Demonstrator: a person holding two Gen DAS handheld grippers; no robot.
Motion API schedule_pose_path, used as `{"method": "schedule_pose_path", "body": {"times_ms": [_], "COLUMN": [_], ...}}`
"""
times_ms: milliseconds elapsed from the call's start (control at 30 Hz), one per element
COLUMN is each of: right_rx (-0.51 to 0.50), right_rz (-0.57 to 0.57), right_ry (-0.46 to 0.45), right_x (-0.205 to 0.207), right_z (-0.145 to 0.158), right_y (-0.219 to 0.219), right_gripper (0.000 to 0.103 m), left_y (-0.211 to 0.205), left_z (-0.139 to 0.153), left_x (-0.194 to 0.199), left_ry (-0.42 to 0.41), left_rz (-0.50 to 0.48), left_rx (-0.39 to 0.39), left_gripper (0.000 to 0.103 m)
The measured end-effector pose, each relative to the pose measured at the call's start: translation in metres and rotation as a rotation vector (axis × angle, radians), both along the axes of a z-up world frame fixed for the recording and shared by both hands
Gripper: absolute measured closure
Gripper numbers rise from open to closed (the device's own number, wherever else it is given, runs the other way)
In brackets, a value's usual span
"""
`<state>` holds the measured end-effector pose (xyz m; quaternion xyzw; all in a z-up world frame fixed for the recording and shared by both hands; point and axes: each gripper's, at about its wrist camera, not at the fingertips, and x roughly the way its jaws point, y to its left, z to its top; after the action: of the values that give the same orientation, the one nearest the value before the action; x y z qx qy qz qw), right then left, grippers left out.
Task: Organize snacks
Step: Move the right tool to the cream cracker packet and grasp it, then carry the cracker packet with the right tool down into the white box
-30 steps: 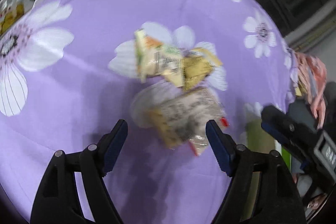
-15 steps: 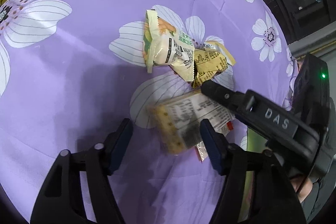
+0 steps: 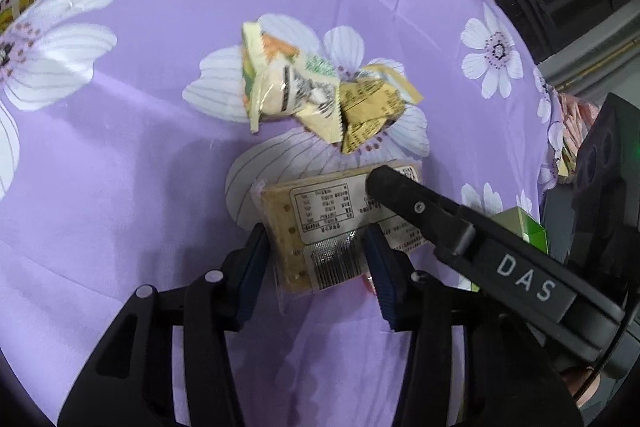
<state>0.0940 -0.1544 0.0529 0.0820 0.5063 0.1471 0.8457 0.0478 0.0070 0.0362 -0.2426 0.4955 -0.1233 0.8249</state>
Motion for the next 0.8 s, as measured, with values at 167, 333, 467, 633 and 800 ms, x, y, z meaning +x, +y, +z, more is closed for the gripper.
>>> {"method": "schedule_pose_path", "body": {"times_ms": [167, 333, 467, 633, 800], "right_rx": [0.017, 0.061, 0.062, 0.034, 0.001], "right_rz": [-0.035, -0.078, -0.106, -0.149, -0.189], "right_ry": [-0.056, -0.099, -0.137, -0.200, -0.254], "right_x": [-0.015, -0.035, -0.048, -0.063, -0.075], "right_z": [0.016, 0.032, 0.042, 0.063, 0.085], "right_y": [-0.006, -0.015, -0.019, -0.025, -0.036], "right_gripper": [0.050, 0.050, 0.050, 0.050, 0.050], "left_y": [-0.005, -0.010, -0.018, -0.027, -0.039], "left_z": [0.017, 0.034, 0.045, 0.061, 0.079], "left_x": [-0.010, -0.022, -0.030, -0.035, -0.043], "left_ry": [-0.088, -0.180, -0.233, -0.298, -0.342], "left_rz": [-0.030, -0.045, -0.072, -0.112, -0.148], "left_rx": [0.018, 0.059, 0.066, 0.028, 0.001], "left_gripper": [0.056, 0.054, 0.054, 0.054, 0.054]}}
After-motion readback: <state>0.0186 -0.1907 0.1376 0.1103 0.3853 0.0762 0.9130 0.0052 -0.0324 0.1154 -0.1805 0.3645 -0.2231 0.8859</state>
